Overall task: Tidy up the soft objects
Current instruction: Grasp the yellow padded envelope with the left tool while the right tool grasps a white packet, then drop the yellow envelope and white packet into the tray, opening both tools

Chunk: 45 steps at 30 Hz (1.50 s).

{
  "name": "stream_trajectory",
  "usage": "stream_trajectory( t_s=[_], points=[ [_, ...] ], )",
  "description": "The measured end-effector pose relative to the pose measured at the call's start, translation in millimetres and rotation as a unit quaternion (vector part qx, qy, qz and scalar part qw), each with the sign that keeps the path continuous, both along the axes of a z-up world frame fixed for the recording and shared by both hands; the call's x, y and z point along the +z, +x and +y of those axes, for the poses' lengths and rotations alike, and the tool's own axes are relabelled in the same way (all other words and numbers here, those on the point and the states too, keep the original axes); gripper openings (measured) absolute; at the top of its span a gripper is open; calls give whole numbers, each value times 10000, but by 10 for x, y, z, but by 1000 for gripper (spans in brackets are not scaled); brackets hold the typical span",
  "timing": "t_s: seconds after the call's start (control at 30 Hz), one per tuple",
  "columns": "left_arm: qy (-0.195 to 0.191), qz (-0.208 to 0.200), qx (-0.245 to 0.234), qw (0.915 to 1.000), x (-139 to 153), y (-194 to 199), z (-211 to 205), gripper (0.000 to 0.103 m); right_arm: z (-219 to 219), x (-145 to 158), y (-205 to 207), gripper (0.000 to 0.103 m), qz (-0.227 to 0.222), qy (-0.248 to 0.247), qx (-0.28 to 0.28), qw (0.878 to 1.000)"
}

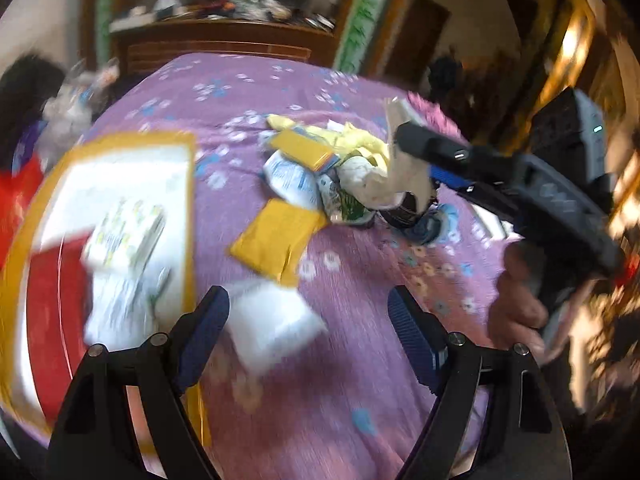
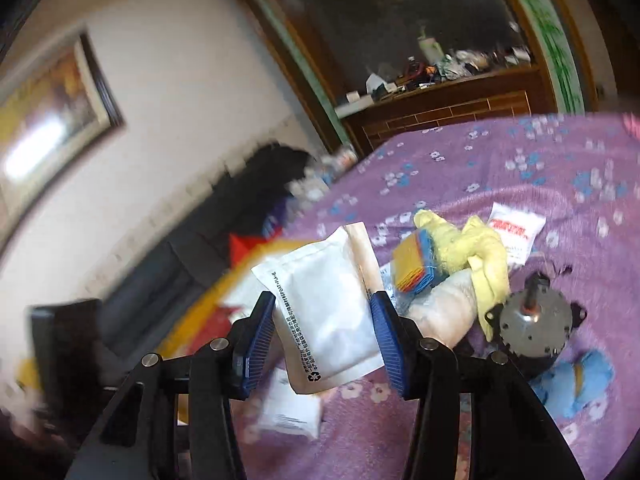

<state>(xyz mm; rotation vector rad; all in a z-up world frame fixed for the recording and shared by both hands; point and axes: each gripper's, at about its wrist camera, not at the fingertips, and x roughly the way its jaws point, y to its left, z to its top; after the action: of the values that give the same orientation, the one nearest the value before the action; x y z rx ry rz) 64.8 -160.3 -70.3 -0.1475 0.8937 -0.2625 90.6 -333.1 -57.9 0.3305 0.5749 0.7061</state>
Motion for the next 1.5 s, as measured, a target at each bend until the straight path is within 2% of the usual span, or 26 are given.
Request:
stream_trajectory(
  t_s=[0.1,0.23,0.33,0.37,0.4,0.47,0.53,0.67,0.77,0.9,0.97,1.13,1.27,1.4,1.5],
  points=[
    [336,219,-145,9991,-73,363,-84,82,-190,-84,16,49,105,225,-363,9990],
    [414,728,-114,9964,-308,813,-84,82,-356,-184,76,49,336,604,-401,9968],
    [725,1217,-196,9897,-482,982,-181,79,-396,-212,135,49,427,665,-351,9963],
    [912,1282,-118,9875,-513,1002,-207,74,-403,-218,145,49,444,671,-351,9961],
    [1073,1280,-111,9859,-524,1012,-238,61,-414,-225,155,49,472,725,-293,9958],
    [1161,1287,-83,9848,-536,998,-253,53,-382,-205,208,49,530,891,-101,9946],
    [1060,1277,-53,9861,-503,948,-226,49,-360,-224,236,49,525,1047,71,9931],
    [374,1150,38,9926,-367,658,-110,49,-371,-201,245,50,424,1192,269,9916],
    [-175,762,230,9967,-167,366,-5,49,-348,-278,327,50,531,1194,319,9909],
    [-887,420,586,9934,-3,-35,294,49,-253,-310,418,50,645,1052,465,9913],
    [-1111,285,828,9899,81,-215,532,49,-194,-285,416,50,652,926,551,9920],
    [-1019,-98,1731,9796,286,-477,1156,49,48,-194,445,50,657,578,785,9931],
    [-778,-89,2217,9720,276,-397,1497,49,369,-14,514,50,851,568,1042,9893],
    [-641,-5,2407,9685,185,-192,1730,49,889,282,630,50,671,-21,961,9931],
    [-653,67,2370,9693,65,61,1824,49,1361,323,896,50,823,-324,977,9913]
  ],
)
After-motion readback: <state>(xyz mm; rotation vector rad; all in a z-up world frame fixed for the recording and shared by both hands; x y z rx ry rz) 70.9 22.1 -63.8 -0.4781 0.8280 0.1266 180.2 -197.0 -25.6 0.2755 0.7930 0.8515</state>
